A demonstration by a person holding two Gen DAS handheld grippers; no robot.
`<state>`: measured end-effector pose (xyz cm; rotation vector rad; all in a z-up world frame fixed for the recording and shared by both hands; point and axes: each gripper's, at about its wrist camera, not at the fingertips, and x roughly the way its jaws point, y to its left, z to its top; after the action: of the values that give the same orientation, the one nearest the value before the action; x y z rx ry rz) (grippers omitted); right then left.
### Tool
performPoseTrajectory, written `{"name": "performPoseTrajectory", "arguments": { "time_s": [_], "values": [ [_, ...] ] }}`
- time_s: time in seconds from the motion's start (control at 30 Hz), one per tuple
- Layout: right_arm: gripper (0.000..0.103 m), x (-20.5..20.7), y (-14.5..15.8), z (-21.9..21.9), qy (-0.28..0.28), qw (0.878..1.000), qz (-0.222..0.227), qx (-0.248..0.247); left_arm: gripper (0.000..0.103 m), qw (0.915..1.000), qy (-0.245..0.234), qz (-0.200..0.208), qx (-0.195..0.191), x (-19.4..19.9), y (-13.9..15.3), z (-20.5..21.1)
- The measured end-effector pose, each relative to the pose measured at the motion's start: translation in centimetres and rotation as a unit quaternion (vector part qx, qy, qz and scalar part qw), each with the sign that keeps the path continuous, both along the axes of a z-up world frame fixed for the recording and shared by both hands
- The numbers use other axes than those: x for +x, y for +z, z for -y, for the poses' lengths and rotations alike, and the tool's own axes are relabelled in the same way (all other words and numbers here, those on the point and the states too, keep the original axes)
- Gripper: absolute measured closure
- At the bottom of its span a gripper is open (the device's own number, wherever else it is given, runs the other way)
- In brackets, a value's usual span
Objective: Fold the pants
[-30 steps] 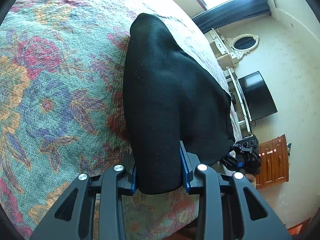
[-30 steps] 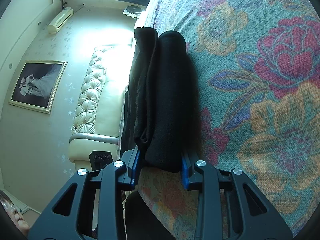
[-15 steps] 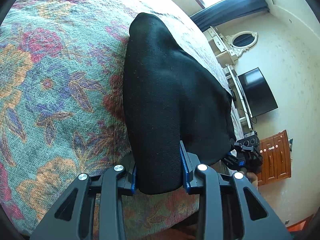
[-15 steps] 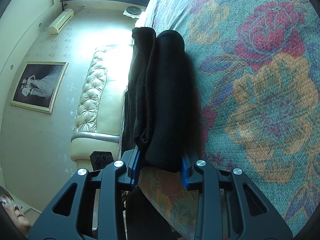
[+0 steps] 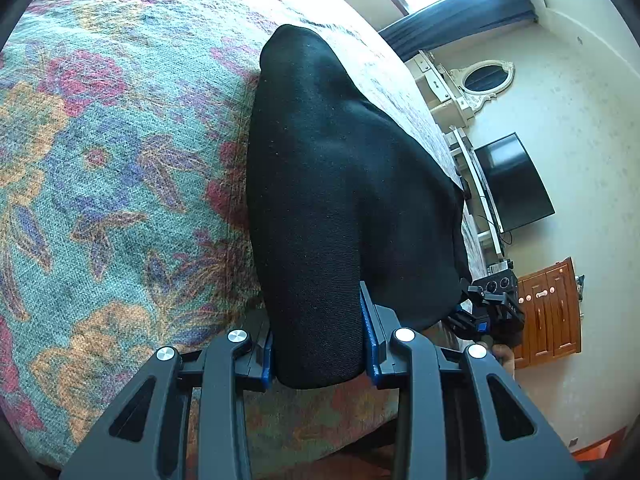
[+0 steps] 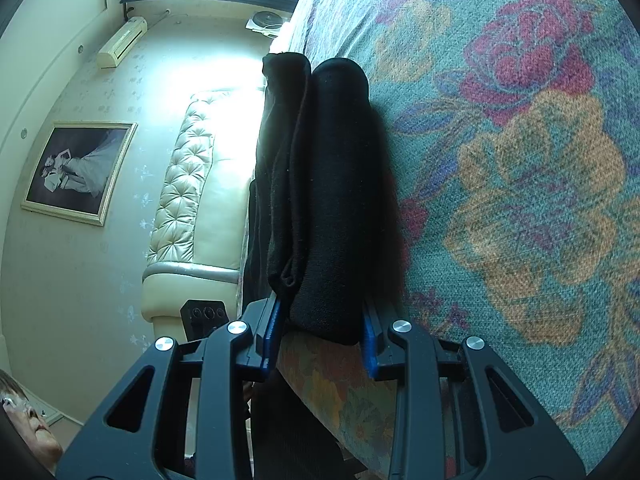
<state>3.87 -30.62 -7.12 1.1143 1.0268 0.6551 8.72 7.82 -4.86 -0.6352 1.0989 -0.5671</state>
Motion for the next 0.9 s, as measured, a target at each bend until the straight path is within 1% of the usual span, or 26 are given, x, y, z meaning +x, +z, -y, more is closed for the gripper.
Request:
{"name": "performPoseTrajectory", "arguments": {
  "time_s": [0.57, 0.67, 0.73, 0.8, 0.9],
  "values": [
    [0.072, 0.3, -0.9, 0.9, 0.002, 1.0, 0.0, 0.008, 0.068, 0.9999, -0.003, -0.002, -0.015, 0.2, -0.7, -0.5],
    [0.072, 0.3, -1.1, 1.2, 0.002, 1.0, -0.001, 0.012, 0.065, 0.9997, -0.014, 0.006, -0.017, 0.2, -0.6, -0.5],
    [0.071, 0.3, -1.1, 1.3, 0.002, 1.0, -0.001, 0.013, 0.061, 0.9994, -0.018, 0.01, -0.027, 0.1, -0.5, -0.7],
    [0.07, 0.3, -1.1, 1.4, 0.002, 1.0, -0.001, 0.014, 0.059, 0.9988, -0.017, 0.013, -0.043, 0.0, -0.5, -0.9],
    [0.062, 0.2, -1.0, 1.9, 0.011, 1.0, 0.001, 0.009, 0.058, 0.9982, -0.017, 0.023, -0.053, -0.4, -0.2, -1.3]
  ]
}}
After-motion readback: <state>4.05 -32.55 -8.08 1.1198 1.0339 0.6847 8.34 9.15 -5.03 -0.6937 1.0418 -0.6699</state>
